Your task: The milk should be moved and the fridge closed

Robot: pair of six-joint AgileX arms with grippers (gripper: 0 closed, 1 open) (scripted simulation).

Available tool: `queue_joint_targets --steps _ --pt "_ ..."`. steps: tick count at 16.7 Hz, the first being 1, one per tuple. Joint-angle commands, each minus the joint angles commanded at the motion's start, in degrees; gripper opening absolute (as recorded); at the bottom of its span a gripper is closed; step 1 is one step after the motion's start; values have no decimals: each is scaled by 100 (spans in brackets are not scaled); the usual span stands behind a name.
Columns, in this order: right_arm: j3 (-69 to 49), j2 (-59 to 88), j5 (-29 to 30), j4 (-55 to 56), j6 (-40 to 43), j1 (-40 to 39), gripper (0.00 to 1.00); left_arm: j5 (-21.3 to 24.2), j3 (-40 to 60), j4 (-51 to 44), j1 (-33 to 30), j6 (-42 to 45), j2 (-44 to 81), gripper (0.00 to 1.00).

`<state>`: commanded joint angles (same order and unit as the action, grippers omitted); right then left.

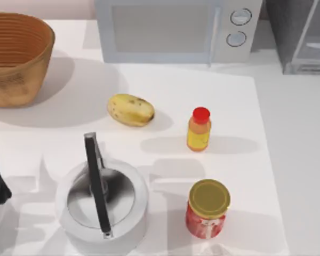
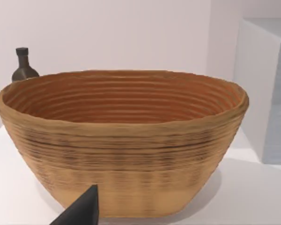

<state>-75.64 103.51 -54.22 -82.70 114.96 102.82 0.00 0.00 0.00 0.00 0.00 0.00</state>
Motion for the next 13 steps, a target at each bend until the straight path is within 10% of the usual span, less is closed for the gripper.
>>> queue_joint_targets --steps 6,13 --pt "-12 -63 199 1474 -1454 -1316 100 0 0 0 0 0 0 100" --pt "-58 -138 624 4414 -5190 -3330 100 0 0 0 0 0 0 100"
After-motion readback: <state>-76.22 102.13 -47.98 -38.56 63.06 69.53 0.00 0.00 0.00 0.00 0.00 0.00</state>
